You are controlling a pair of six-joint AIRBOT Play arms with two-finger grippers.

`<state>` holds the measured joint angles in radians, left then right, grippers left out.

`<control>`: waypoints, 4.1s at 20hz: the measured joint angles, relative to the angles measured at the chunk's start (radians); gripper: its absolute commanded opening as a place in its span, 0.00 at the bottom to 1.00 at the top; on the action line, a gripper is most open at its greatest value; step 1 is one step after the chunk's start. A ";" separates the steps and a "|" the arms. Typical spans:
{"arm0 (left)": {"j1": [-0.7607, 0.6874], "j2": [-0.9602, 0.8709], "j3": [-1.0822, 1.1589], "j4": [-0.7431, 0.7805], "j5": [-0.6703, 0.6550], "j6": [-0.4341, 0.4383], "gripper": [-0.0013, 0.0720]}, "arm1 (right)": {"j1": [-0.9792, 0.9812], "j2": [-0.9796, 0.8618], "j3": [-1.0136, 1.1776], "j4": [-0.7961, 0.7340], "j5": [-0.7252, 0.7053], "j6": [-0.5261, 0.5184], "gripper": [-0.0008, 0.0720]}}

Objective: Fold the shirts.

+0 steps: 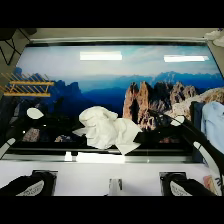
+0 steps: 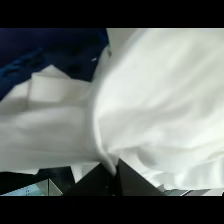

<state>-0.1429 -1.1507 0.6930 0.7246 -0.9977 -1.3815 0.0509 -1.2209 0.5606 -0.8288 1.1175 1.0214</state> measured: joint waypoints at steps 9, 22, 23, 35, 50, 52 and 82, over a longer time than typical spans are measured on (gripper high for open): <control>0.000 0.052 0.000 0.000 0.000 0.010 0.07 | 0.087 -0.069 -0.004 0.142 -0.182 -0.001 0.06; 0.208 0.267 0.608 0.027 -0.002 0.066 0.06 | -0.116 0.322 0.583 -0.026 -0.104 -0.117 0.04; 0.225 0.283 0.713 0.027 0.004 0.059 0.06 | -0.145 0.369 0.664 -0.040 -0.101 -0.121 0.04; 0.267 0.365 1.192 0.235 0.101 -0.113 0.07 | -0.232 0.601 1.088 -0.422 0.050 -0.035 0.05; -0.048 -0.329 0.583 0.192 0.116 -0.213 0.88 | -0.233 0.465 0.193 -0.405 0.298 0.055 0.05; -0.048 -0.410 0.586 0.134 0.015 -0.212 0.88 | -0.233 0.464 0.149 -0.391 0.295 0.053 0.05; -0.229 -0.016 -0.207 -0.195 0.230 -0.027 0.06 | -0.233 0.462 0.247 -0.357 0.242 -0.059 0.05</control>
<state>-0.3714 -1.1667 0.4858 0.5297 -0.7677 -1.4082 -0.1818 -0.7586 0.8074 -1.1858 1.3598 0.9623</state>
